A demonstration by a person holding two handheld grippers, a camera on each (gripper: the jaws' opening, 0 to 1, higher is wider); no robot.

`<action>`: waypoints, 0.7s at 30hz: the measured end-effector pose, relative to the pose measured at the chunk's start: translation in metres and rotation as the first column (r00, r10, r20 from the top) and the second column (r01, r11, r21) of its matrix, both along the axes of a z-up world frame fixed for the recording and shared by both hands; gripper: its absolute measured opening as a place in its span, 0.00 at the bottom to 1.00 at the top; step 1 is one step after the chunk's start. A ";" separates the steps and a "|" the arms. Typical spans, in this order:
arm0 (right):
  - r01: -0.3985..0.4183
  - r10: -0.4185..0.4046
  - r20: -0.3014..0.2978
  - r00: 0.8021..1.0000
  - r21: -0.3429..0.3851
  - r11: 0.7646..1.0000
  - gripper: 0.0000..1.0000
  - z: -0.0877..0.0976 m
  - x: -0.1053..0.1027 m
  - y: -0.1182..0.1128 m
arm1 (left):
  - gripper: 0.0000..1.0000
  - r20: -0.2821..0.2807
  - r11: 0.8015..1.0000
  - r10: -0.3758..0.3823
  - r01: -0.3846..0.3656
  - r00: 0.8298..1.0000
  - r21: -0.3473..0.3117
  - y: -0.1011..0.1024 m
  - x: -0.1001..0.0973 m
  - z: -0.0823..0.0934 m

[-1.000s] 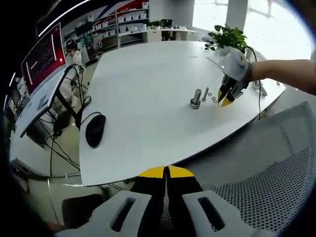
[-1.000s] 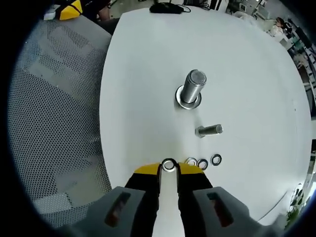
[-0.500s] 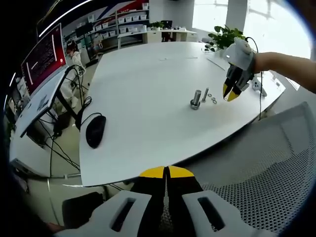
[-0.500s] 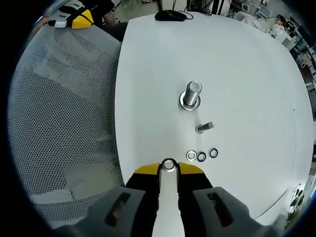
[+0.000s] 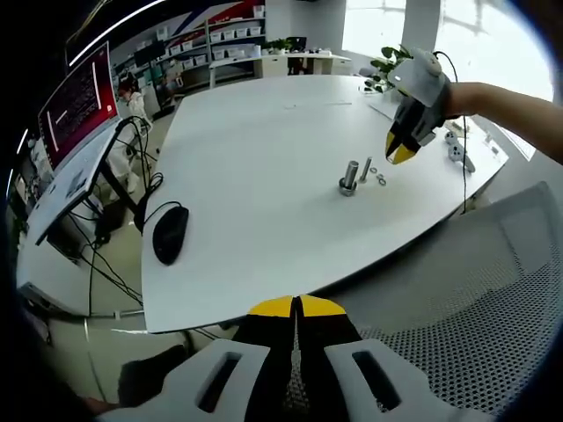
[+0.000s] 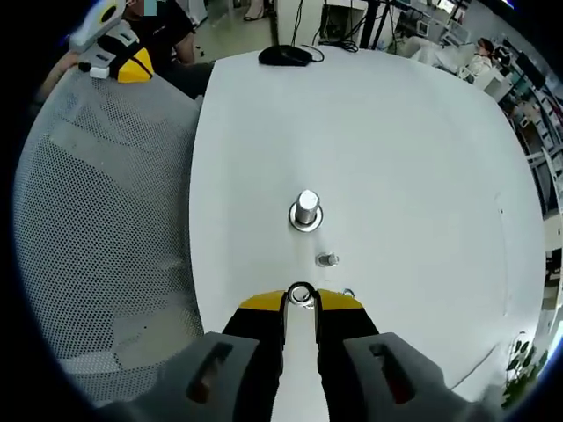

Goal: Place the washer onto the threaded stud by aligning its center hole with the stud, sliding it down to the base, and recovering from edge contact or off-axis alignment until the washer reaches the visible bottom stop.

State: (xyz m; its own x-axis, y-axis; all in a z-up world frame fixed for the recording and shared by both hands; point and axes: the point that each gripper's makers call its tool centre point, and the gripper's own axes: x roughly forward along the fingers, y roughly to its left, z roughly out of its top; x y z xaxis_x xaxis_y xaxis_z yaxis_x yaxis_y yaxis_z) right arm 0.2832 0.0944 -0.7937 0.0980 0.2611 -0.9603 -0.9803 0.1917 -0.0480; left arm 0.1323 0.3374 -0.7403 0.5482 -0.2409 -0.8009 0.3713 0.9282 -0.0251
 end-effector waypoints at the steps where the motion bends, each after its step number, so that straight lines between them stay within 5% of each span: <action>1: 0.002 -0.002 0.007 1.000 -0.001 1.000 0.14 -0.001 0.002 0.001 | 0.00 0.000 1.000 0.000 0.000 1.000 0.000 0.000 0.000 0.000; 8: 0.033 -0.035 0.106 0.994 0.021 0.999 0.14 -0.003 0.019 0.009 | 0.00 0.003 1.000 0.004 -0.004 1.000 0.000 0.000 0.000 0.000; 21: 0.040 -0.042 0.094 0.995 0.019 0.999 0.14 -0.011 0.022 0.014 | 0.00 0.013 1.000 0.019 -0.019 1.000 0.000 0.002 0.001 0.001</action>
State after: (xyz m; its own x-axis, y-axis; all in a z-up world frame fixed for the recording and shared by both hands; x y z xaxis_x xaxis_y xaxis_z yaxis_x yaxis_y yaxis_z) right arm 0.3056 0.1081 -0.8046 0.1993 0.2712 -0.9417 -0.9628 0.2332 -0.1366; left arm 0.1334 0.3391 -0.7388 0.5631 -0.2303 -0.7937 0.3544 0.9349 -0.0198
